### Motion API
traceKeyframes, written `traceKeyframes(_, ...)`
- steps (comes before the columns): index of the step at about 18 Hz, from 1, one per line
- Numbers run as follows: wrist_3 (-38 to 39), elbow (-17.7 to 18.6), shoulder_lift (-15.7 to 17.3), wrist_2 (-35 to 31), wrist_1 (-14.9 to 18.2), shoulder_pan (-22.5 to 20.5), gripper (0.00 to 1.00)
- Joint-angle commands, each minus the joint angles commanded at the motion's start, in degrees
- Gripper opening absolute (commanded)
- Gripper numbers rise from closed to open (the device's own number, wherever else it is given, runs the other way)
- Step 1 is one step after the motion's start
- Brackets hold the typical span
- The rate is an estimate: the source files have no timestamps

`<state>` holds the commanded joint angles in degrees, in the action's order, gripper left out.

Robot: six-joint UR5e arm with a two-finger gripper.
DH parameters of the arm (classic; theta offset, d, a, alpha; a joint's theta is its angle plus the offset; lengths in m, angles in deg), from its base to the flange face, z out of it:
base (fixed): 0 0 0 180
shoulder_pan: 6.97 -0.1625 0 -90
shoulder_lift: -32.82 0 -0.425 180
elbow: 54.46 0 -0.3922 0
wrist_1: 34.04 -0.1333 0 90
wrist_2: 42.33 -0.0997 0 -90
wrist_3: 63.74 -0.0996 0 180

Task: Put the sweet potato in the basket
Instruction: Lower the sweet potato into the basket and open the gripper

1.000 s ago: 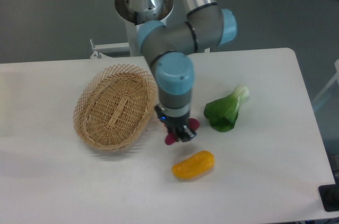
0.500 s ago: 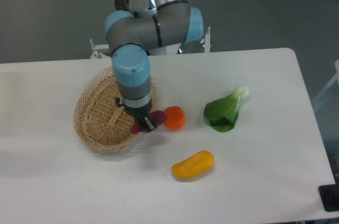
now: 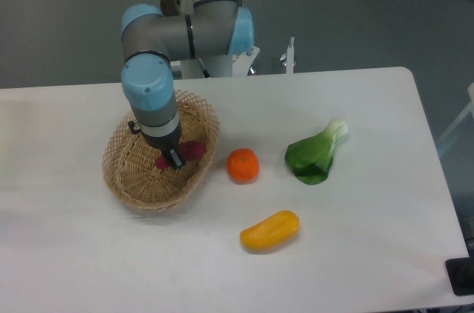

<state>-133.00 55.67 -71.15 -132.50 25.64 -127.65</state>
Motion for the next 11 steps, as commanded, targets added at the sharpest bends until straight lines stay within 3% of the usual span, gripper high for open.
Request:
traceKeyframes(5,-0.09,0.26,0.0,0.0,0.0,0.7,0.55)
traceKeyframes(8,-0.35,0.18,0.0,0.0,0.0,0.7,0.97)
traceKeyframes(11,-0.35,-0.35,-0.09,0.0,-0.09,0.7,1.0)
